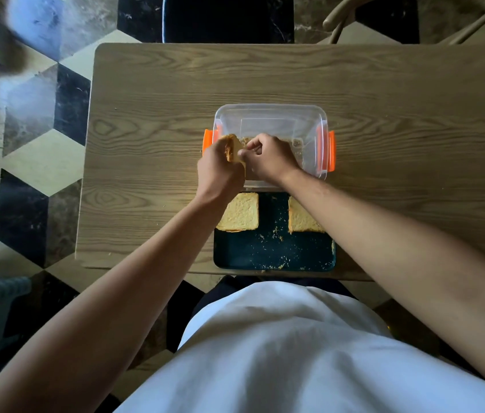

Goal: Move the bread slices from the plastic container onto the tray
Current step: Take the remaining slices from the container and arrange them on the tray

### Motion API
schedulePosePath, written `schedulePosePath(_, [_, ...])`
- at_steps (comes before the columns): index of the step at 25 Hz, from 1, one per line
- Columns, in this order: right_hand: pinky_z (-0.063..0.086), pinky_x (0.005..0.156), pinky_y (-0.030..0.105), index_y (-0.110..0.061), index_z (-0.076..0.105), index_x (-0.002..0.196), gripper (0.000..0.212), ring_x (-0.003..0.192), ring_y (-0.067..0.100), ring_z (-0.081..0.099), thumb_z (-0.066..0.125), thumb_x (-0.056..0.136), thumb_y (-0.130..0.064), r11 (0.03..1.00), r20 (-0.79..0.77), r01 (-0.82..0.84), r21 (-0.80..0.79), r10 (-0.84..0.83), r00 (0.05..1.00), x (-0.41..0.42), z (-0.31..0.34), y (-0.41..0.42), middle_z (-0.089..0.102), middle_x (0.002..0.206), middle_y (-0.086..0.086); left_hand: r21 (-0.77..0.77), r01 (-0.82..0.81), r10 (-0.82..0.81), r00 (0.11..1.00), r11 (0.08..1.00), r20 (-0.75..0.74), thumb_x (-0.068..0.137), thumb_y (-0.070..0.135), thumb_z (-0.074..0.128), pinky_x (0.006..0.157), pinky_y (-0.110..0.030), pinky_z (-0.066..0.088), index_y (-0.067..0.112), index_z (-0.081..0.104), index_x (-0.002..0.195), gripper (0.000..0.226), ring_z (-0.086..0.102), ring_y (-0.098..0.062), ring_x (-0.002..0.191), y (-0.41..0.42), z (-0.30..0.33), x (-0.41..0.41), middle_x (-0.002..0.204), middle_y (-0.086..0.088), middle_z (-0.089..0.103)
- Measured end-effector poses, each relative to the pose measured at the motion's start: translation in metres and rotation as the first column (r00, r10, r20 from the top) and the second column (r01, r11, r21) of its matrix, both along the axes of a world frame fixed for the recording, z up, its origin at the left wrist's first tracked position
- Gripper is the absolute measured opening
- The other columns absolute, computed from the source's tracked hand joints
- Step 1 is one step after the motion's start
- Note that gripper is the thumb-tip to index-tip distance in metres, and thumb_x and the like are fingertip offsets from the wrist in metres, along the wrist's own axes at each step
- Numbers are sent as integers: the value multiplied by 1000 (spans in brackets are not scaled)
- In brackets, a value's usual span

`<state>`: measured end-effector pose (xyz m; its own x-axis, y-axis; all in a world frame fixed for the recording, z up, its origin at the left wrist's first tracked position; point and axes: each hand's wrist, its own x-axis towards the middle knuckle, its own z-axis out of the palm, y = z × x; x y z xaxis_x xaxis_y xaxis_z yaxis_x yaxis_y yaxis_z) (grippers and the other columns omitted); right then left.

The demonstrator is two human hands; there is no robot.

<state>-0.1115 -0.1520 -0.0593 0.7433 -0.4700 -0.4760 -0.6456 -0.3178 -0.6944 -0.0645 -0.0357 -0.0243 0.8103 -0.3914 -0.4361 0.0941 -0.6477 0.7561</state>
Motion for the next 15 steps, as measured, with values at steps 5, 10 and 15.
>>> schedulePosePath(5, [51, 87, 37, -13, 58, 119, 50, 103, 27, 64, 69, 83, -44, 999, -97, -38, 28, 40, 995, 17, -13, 4, 68, 117, 10, -29, -59, 56, 995, 998, -87, 72, 16, 56, 54, -24, 43, 7, 72, 94, 28, 56, -13, 63, -12, 1, -3, 79, -8, 72])
schedulePosePath(10, [49, 84, 35, -8, 55, 121, 47, 100, 29, 60, 68, 84, -34, 997, -139, -57, 50, 63, 988, 19, -16, -1, 66, 118, 14, 95, 15, -14, 1000, 995, -5, 80, 10, 54, 56, -28, 45, 7, 67, 98, 22, 61, -22, 72, -19, -2, -6, 84, -7, 70])
schedulePosePath(15, [44, 67, 32, -10, 64, 106, 39, 90, 30, 64, 65, 81, -40, 1000, -154, 16, 27, -12, 988, 9, -16, -21, 70, 100, 11, 375, 188, -285, 933, 908, 222, 82, 5, 52, 71, -30, 42, 1, 58, 100, 20, 57, -31, 94, -30, -14, -1, 115, -19, 59])
